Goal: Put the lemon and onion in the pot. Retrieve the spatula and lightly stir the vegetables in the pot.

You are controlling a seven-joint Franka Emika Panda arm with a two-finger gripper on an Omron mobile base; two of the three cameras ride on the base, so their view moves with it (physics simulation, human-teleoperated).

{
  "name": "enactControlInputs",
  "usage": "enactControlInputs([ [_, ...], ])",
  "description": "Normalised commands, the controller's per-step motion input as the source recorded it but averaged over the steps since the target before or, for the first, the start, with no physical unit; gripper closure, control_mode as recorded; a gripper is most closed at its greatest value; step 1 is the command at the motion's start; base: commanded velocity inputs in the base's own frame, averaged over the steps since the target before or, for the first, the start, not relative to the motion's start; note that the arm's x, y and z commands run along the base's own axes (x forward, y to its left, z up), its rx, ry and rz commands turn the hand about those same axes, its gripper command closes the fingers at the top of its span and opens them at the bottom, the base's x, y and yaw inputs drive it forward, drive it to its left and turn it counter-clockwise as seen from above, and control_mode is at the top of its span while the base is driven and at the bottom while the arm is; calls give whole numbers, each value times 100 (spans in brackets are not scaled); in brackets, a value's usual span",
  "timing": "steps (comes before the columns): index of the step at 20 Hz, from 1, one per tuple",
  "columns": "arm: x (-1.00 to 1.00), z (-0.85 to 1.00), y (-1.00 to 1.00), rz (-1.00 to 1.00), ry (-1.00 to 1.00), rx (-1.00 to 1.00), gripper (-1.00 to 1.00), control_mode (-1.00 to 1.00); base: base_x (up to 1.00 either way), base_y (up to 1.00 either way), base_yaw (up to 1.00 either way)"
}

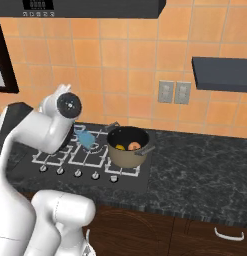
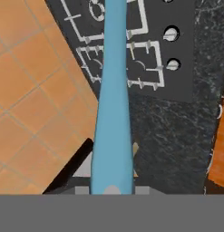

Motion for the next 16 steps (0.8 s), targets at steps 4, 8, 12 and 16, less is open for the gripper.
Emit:
enactControlInputs([
  [4,4,9,-64,-12,2,20,100,-100,0,0,0],
  [8,20,23,-62,-8,1,20,100,-100,0,0,0],
  [12,21,37,-81,-5,1,23,100,-100,0,0,0],
  [16,19,49,-84,-2,1,30,100,-100,0,0,0],
])
